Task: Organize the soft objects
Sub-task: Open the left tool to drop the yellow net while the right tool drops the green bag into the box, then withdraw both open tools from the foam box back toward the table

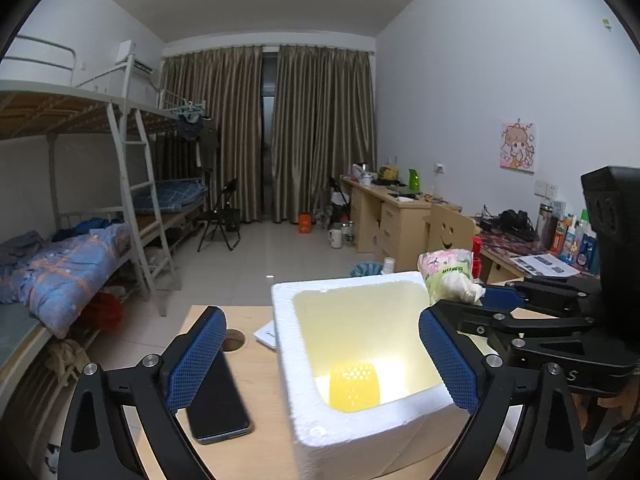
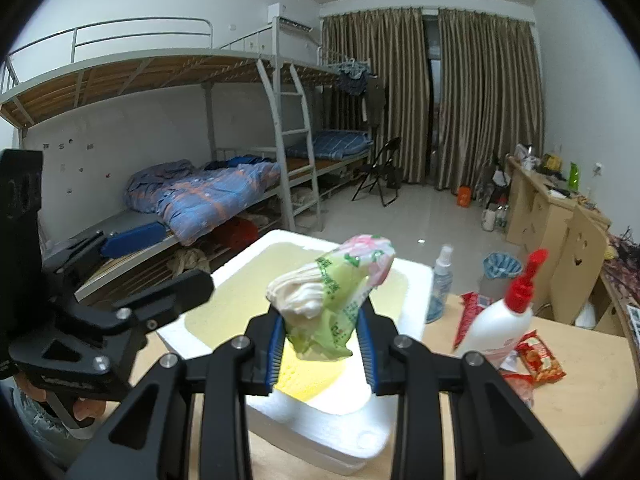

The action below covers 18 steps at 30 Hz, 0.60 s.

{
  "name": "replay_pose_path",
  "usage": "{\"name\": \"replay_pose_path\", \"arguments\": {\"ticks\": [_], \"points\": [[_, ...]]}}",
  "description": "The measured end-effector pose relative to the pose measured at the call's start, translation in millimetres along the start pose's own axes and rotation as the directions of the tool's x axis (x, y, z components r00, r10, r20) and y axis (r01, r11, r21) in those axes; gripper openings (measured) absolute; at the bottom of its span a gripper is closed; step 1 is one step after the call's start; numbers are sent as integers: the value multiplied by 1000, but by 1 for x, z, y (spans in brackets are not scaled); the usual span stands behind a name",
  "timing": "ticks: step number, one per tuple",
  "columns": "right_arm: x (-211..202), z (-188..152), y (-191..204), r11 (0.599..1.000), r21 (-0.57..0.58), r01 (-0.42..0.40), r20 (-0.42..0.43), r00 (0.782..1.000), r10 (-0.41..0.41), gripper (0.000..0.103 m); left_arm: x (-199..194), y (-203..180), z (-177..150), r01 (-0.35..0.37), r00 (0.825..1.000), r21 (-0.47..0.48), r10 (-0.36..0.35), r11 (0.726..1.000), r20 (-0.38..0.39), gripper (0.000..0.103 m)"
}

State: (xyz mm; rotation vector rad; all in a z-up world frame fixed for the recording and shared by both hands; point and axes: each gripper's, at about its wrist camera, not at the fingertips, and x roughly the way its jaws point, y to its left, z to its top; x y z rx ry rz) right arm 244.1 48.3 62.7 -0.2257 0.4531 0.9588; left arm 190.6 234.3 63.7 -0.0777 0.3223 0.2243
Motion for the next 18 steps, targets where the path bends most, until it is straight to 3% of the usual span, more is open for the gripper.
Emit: {"name": "replay_pose_path", "arguments": {"ticks": [5,9,18], "points": [[10,0,0,1000,6,-16,-24,1000,17,40,-8,8,-2,-24,1000,-12,24,1000,7,98],[10,-1,1,1000,4,-15,-21,1000,15,60,-10,11,-3,-27,1000,-20,27,999,3,98],[0,0,-2,1000,26,-3,-6,1000,4,67,-17,11,0,-29,1000,-28,29,999,2,98]]}}
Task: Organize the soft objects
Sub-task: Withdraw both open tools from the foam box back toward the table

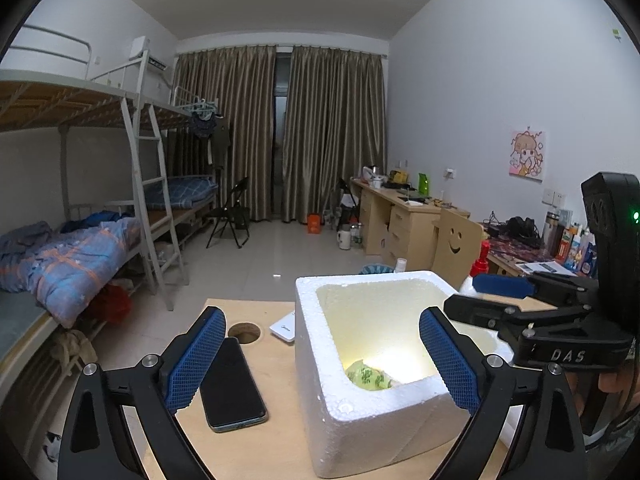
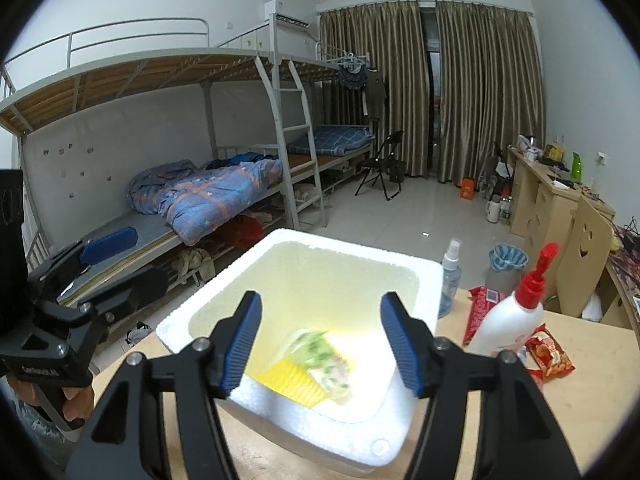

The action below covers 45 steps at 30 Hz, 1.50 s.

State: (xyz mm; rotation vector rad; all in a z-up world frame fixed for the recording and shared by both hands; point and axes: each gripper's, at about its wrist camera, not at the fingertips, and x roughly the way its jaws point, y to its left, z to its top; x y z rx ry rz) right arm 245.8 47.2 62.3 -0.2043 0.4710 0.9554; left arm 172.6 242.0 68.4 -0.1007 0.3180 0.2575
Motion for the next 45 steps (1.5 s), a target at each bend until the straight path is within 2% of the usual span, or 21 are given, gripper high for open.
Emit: {"name": "replay_pose_path", "arguments": {"ticks": [3,14,17,21,24,26,33,45], "points": [[-10,1,-2,1000,6,7,17,1000,-7,70,-5,-7,1,1,1000,8,-1,1000,6,98],[-55,3,-1,999,8,36,86,996,-37,91,-46,-37,7,18,999,39,-19,999,44,98],[-72,2,-2,999,9,39,119,992,-40,101,-60,-45,8,17,999,36,-18,999,43,98],[-92,-2,0,998,7,61,150,987,-61,103,-81,-57,9,30,998,38,-32,999,50,98],[-106,-6,2,997,6,74,169,983,-74,103,-98,-69,10,44,996,57,-48,997,73,99],[-114,-8,2,997,7,78,179,981,-78,103,-109,-77,10,50,995,75,-56,996,87,102],[-146,-19,3,995,9,101,211,972,-101,103,-150,-104,9,64,986,118,-81,991,144,103],[-195,-45,5,988,17,154,265,952,-153,103,-200,-128,-1,105,973,117,-126,988,192,103]]}}
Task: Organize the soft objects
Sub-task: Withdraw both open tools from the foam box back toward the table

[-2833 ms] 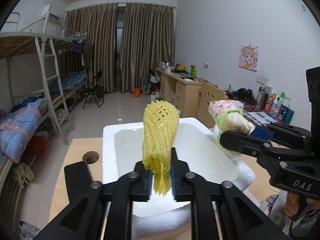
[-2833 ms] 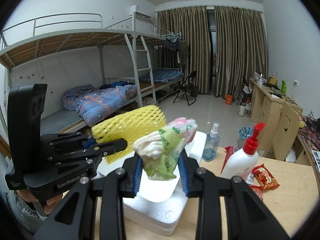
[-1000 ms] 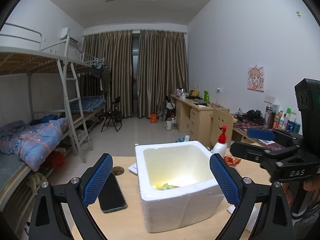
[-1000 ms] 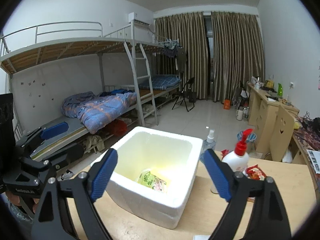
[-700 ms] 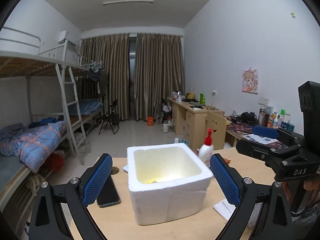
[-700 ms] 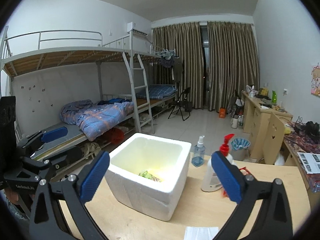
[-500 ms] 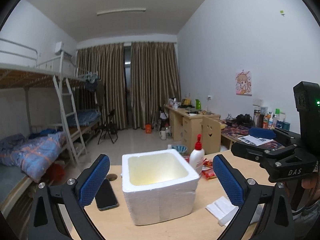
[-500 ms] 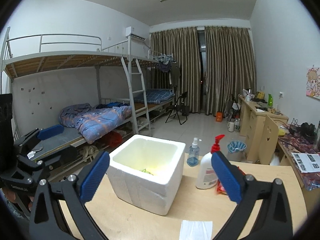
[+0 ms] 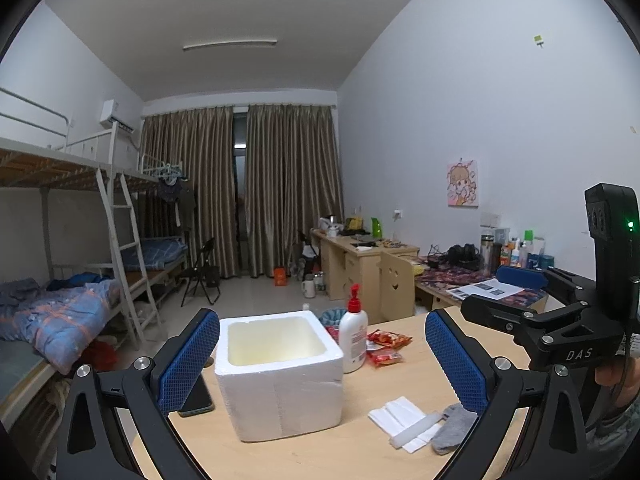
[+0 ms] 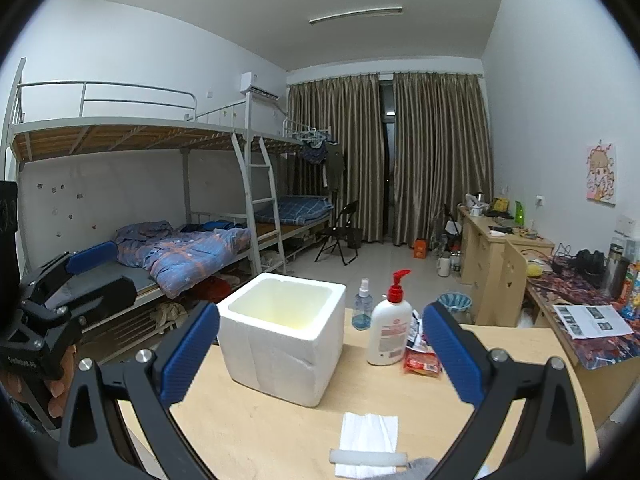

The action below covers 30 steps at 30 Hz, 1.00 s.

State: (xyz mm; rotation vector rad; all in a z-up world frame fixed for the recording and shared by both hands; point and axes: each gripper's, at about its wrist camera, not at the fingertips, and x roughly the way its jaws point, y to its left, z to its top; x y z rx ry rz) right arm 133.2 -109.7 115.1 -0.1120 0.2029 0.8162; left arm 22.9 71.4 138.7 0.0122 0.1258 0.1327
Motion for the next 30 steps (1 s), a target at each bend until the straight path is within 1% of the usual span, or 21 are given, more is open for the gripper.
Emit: {"name": "replay_pose_path", "arguments": {"ticks": [9,12,19,22,27,30], "points": [[-33,-16,-2,999,-2,48,27,999,-48,103,-32,-16,-2,17,999,2,-17,1000,45,103],[-42,-20,-2,998,1,60,29,998,-60,103,-38,-19,-4,33,998,-4,-33,999,48,103],[-61,-34,-5,995,3,96,38,995,-96,103,-40,-25,-9,49,998,-14,-49,999,43,103],[-68,-39,-8,993,0,117,37,992,-117,103,-37,-29,-12,71,997,-25,-70,997,42,103],[-77,-49,-16,991,14,134,43,990,-134,103,-35,-35,-23,93,994,-31,-91,995,62,103],[-81,-54,-21,989,21,148,51,988,-149,103,-30,-38,-28,106,994,-34,-104,994,43,103]]}}
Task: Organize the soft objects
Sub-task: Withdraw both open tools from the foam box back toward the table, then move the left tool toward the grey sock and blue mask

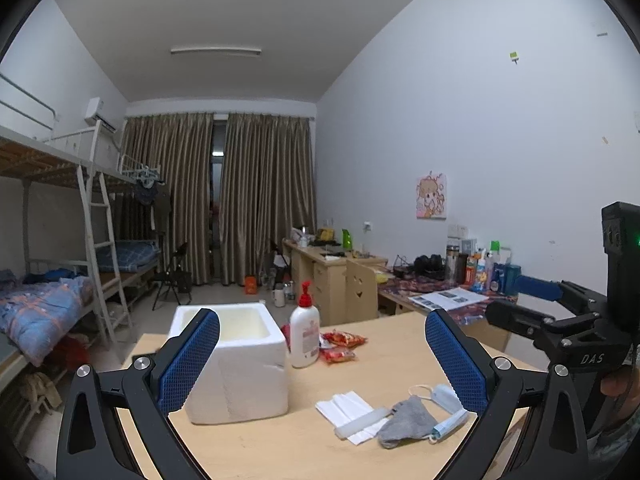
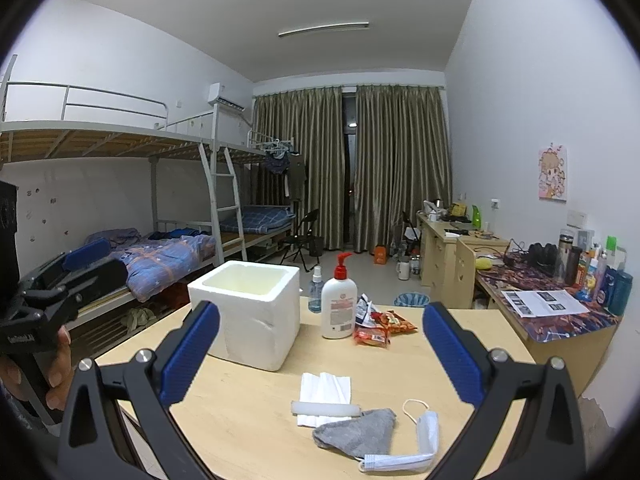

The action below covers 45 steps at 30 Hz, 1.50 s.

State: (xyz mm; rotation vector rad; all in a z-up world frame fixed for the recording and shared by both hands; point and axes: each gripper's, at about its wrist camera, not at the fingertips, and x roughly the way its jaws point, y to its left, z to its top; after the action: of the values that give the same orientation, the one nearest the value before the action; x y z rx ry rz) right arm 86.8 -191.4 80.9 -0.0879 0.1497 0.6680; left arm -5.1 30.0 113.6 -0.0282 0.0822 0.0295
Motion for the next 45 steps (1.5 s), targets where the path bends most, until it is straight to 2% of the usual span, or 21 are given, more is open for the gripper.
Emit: {"name": "replay_pose_path", "arguments": {"ticks": [5,10,16,24,30,36,40,45], "points": [[-5,-6,-8,1000,9,17,3,1000,-17,103,7,-4,-10,20,1000,-29,-20,999,2,103],[-8,-16,-13,998,12,67,1,998,-67,103,17,-10,-21,44,999,-40,-43,998,13,103],[-7,-32,-21,991,7,135,-28,990,-135,103,36,-18,-36,108,994,-58,-109,992,-11,103],[-6,-52,-42,983,41,181,-73,981,-177,103,63,-36,-59,149,988,-24,-150,988,-39,103],[0,-65,-57,973,64,224,-110,970,-216,103,81,-40,-76,202,976,-51,-205,978,-78,103],[8,-74,-70,964,71,258,-157,957,-244,103,93,-45,-86,247,963,-35,-250,968,-105,103],[10,-80,-78,959,88,270,-182,951,-252,103,106,-49,-92,324,935,-40,-326,945,-139,103],[14,-86,-83,954,99,283,-206,944,-259,103,117,-54,-99,350,921,-39,-351,936,-170,103]]}}
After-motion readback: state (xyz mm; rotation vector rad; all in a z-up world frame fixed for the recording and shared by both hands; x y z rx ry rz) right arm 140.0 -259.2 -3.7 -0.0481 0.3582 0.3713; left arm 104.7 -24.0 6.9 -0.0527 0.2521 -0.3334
